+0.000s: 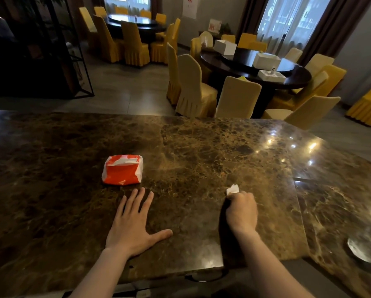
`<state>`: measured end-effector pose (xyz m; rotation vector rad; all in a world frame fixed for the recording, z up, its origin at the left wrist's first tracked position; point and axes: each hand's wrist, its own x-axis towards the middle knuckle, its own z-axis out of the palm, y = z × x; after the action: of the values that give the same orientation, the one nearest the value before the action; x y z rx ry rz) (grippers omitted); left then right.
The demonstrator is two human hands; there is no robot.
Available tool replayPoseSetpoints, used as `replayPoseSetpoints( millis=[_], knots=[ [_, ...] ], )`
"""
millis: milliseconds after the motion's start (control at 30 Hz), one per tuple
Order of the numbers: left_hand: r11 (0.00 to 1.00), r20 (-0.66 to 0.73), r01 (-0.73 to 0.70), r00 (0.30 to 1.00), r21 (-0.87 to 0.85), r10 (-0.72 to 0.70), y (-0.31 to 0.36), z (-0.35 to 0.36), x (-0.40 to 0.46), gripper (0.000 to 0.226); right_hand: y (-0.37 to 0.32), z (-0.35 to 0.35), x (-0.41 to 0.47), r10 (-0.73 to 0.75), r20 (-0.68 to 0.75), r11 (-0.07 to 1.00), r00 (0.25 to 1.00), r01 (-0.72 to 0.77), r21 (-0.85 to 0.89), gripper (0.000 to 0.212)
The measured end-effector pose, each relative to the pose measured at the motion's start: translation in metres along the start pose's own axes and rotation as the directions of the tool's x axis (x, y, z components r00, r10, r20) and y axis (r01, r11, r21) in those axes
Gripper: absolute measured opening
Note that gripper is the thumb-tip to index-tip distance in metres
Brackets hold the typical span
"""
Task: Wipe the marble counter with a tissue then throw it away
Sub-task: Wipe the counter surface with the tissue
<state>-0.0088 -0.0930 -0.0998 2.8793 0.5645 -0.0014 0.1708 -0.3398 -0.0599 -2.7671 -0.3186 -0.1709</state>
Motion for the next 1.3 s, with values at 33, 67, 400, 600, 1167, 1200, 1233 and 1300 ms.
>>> replayPoseSetpoints(
  millis=[33, 67, 400, 600, 1167, 1200, 1233, 1300],
  knots=[
    [1.0, -0.008, 0.001, 1.0, -0.002, -0.001, 0.0, 0.0, 0.001, 0.127, -0.018, 0.004, -0.006, -0.028, 0.009, 0.999, 1.0, 0.028, 0.023, 0.036],
    [1.0, -0.017, -0.001, 1.0, -0.003, 0.001, 0.0, -0.001, 0.001, 0.127, -0.038, 0.011, -0.014, -0.097, 0.035, 0.994, 0.995, 0.095, 0.054, 0.038],
    [1.0, -0.015, -0.004, 1.0, -0.026, 0.003, -0.002, 0.0, 0.001, 0.128, -0.03, 0.005, -0.01, -0.478, 0.157, 0.877, 0.864, 0.48, 0.025, 0.037],
    [0.999, -0.005, 0.01, 1.0, -0.033, -0.01, 0.0, 0.001, 0.002, 0.128, -0.003, 0.004, 0.021, -0.034, 0.013, 0.998, 0.999, 0.033, 0.046, 0.034],
    [0.997, 0.02, 0.031, 0.999, -0.065, -0.03, 0.002, -0.004, 0.003, 0.129, -0.086, 0.032, 0.021, -0.245, 0.09, 0.969, 0.965, 0.241, 0.061, 0.028],
    [0.997, 0.021, 0.03, 0.999, -0.07, -0.029, 0.002, -0.004, 0.003, 0.129, -0.095, 0.034, 0.017, -0.263, 0.089, 0.963, 0.961, 0.256, 0.083, 0.026],
    [0.997, 0.022, 0.027, 0.999, -0.071, -0.025, 0.001, -0.004, 0.003, 0.129, -0.104, 0.037, 0.013, -0.309, 0.09, 0.947, 0.947, 0.299, 0.116, 0.025],
    [0.997, 0.031, 0.026, 0.999, -0.07, -0.024, 0.0, -0.005, 0.003, 0.128, -0.114, 0.04, 0.004, -0.421, 0.106, 0.901, 0.901, 0.402, 0.163, 0.025]
  ],
)
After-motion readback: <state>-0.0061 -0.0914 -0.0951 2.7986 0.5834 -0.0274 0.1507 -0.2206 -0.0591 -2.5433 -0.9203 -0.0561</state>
